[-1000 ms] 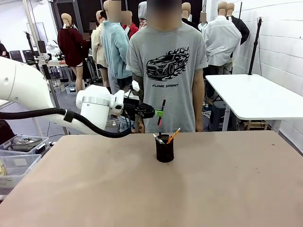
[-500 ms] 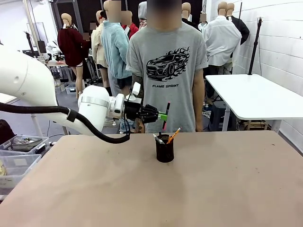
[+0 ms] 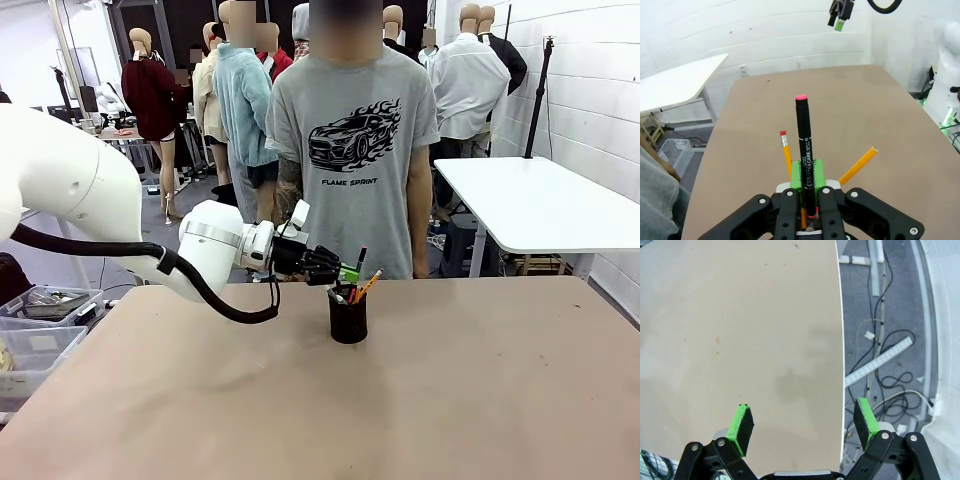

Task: Place the pens into the pen holder.
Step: Pick up a writing instrument from the table and place it into the Pen holder.

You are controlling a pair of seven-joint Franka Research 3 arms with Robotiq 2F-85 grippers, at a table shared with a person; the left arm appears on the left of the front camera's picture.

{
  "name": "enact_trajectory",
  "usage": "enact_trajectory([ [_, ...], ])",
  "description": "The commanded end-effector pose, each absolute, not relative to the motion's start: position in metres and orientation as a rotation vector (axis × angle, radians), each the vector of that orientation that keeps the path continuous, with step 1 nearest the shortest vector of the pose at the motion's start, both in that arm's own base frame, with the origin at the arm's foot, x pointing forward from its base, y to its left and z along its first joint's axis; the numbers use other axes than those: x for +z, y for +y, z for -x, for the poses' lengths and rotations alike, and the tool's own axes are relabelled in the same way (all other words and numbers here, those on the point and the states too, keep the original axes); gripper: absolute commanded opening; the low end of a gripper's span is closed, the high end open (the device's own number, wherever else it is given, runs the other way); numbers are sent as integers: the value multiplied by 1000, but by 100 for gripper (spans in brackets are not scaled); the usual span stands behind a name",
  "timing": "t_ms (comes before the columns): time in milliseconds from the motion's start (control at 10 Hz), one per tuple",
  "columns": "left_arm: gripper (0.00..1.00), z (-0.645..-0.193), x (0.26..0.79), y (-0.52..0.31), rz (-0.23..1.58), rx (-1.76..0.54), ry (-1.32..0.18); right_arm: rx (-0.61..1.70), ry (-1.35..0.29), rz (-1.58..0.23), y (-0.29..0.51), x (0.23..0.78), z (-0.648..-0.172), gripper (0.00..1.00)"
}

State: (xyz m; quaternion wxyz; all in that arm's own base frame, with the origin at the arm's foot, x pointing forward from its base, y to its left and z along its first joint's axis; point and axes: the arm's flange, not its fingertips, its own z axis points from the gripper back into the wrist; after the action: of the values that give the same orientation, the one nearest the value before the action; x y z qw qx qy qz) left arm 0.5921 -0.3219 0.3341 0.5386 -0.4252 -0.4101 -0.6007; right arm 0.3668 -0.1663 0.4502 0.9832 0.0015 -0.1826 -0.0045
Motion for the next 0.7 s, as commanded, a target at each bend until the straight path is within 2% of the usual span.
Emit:
enact_trajectory([
  [0, 0, -603, 336, -323, 996, -1418, -944, -23, -365, 24, -164, 448, -367, 100],
  [200, 0, -603, 335, -320, 980, -1423, -937, -23, -365, 24, -164, 448, -367, 100],
  [300, 9, -603, 335, -319, 977, -1426, -931, -23, -365, 24, -164, 448, -367, 100],
  [600, 66, -604, 336, -319, 984, -1423, -918, -23, -365, 24, -164, 448, -367, 100],
])
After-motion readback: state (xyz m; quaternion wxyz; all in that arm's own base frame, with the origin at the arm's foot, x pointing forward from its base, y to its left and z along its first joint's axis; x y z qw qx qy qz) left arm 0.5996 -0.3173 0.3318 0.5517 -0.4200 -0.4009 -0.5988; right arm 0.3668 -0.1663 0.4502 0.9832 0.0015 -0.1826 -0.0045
